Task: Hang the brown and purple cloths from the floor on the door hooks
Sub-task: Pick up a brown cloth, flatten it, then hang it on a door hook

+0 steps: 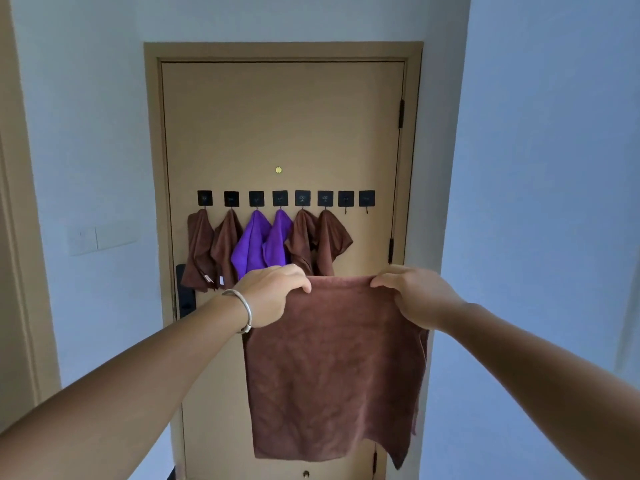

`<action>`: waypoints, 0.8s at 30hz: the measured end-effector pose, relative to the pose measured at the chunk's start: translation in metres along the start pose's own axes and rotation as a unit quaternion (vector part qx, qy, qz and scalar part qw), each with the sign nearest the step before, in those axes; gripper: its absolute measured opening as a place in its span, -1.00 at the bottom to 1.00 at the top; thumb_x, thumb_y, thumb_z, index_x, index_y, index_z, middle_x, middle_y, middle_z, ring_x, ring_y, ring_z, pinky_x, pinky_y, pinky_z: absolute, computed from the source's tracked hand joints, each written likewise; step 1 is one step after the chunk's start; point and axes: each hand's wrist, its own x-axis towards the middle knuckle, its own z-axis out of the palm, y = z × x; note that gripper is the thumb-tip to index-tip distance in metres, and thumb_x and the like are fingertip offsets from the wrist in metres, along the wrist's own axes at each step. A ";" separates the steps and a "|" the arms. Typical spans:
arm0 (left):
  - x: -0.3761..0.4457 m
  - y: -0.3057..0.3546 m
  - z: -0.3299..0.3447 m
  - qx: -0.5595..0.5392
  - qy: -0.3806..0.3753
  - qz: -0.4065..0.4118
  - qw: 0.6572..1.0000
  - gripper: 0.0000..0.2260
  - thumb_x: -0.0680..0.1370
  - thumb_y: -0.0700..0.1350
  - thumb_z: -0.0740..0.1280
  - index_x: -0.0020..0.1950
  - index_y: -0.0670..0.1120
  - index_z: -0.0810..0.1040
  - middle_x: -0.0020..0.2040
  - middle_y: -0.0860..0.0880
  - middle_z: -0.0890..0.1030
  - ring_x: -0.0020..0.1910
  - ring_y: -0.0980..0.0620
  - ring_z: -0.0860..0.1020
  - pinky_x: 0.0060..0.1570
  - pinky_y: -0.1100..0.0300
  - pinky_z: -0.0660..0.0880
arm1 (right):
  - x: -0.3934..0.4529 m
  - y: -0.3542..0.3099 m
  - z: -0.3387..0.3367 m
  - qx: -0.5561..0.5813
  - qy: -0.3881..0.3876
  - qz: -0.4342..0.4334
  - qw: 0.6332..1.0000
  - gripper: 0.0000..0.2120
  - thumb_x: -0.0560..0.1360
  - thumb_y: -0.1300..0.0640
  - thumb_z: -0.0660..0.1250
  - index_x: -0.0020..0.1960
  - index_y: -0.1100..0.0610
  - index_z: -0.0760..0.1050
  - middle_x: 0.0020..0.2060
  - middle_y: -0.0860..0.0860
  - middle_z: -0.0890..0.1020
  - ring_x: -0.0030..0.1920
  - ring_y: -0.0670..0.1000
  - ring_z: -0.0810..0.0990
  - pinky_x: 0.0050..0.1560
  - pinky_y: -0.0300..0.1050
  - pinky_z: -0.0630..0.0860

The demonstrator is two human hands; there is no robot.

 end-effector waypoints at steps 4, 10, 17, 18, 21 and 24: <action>0.059 -0.031 0.029 -0.011 0.004 -0.022 1.000 -0.42 0.34 -0.37 0.10 0.16 0.21 0.46 0.23 0.30 0.40 0.09 0.13 0.45 0.05 0.13 0.42 | 0.052 0.046 0.043 0.019 0.004 -0.010 1.000 -0.51 0.48 0.33 0.18 0.29 -0.08 0.50 0.20 -0.15 0.54 0.15 -0.05 0.54 0.12 -0.26 0.43; 0.153 -0.066 0.069 -0.010 -0.005 -0.026 1.000 -0.44 0.36 -0.34 0.10 0.17 0.22 0.46 0.23 0.31 0.41 0.10 0.14 0.46 0.04 0.16 0.43 | 0.118 0.123 0.095 0.030 -0.014 -0.016 0.999 -0.46 0.48 0.33 0.16 0.36 -0.10 0.43 0.28 -0.15 0.49 0.23 -0.04 0.49 0.18 -0.26 0.38; 0.246 -0.097 0.112 0.011 0.042 -0.041 0.998 -0.46 0.39 -0.31 0.15 0.19 0.22 0.52 0.19 0.19 0.52 0.08 0.05 0.44 0.16 0.12 0.37 | 0.181 0.191 0.135 -0.031 0.054 -0.018 0.998 -0.53 0.46 0.26 0.21 0.29 -0.08 0.51 0.19 -0.14 0.58 0.14 -0.04 0.53 0.06 -0.19 0.46; 0.261 -0.101 0.116 0.011 0.052 -0.054 0.997 -0.46 0.40 -0.31 0.15 0.19 0.24 0.52 0.16 0.17 0.53 0.08 0.02 0.42 0.17 0.10 0.37 | 0.190 0.199 0.138 -0.047 0.066 -0.016 0.997 -0.55 0.45 0.25 0.22 0.27 -0.07 0.54 0.16 -0.13 0.61 0.07 -0.03 0.52 0.01 -0.17 0.46; 0.299 -0.108 0.127 -0.014 0.076 -0.059 0.995 -0.55 0.44 -0.26 0.19 0.15 0.22 0.56 0.14 0.16 0.55 0.14 0.01 0.43 0.24 0.11 0.32 | 0.216 0.222 0.149 -0.075 0.097 0.007 0.992 -0.66 0.46 0.14 0.24 0.18 -0.04 0.61 0.08 -0.12 0.65 -0.10 -0.02 0.41 -0.13 -0.12 0.31; 0.345 -0.120 0.142 -0.055 0.115 -0.049 0.991 -0.78 0.50 -0.08 0.27 0.06 0.14 0.61 0.13 0.19 0.59 0.12 0.10 0.51 0.10 0.21 0.38 | 0.246 0.246 0.175 -0.056 0.136 0.064 0.987 -0.76 0.51 0.01 0.29 0.11 -0.02 0.64 -0.03 -0.09 0.68 -0.10 0.00 0.45 -0.12 -0.08 0.41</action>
